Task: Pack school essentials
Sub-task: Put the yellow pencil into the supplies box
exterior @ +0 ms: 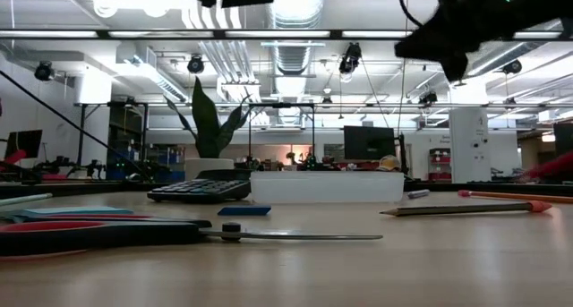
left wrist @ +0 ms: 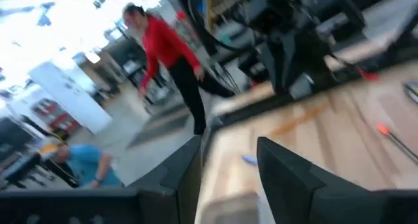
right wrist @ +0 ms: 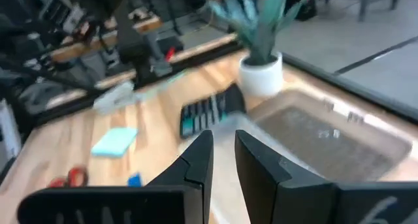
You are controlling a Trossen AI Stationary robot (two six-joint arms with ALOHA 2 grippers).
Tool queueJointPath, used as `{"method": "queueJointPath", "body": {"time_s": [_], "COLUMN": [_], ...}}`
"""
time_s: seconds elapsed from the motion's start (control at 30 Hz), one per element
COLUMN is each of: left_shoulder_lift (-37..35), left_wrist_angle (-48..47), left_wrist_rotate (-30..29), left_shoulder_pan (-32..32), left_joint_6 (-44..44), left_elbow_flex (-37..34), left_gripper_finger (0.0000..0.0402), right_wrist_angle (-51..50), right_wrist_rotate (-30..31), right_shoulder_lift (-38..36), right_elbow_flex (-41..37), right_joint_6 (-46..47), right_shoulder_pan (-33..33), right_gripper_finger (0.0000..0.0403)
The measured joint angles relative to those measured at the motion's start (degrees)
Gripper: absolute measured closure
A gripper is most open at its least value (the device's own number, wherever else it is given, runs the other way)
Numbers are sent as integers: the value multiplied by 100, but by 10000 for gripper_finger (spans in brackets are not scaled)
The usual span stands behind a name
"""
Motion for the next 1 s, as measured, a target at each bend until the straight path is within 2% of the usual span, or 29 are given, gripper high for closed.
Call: {"method": "queueJointPath", "body": {"time_s": [0.1,0.37,0.8,1.0], "left_shoulder_lift": [-117,-74,-87,-87], "left_wrist_angle": [369,480,484,478], "left_wrist_rotate": [3,3,-102,-474], "left_shoulder_pan": [109,260,322,326], "left_joint_6": [136,122,157,161], "left_elbow_flex": [-203,-552,-559,-562], "left_gripper_finger": [272,272,272,272], "right_wrist_angle": [-471,-2229,-4482,-5600], "right_wrist_rotate": [113,89,-861,-896], "right_shoulder_lift": [417,1553,2972,3397], "right_elbow_flex": [416,1625,3039,3366], "right_joint_6": [-15,395,499,503], "right_shoulder_pan": [-100,-523,-1747,-2324], "right_gripper_finger": [349,349,349,349]}}
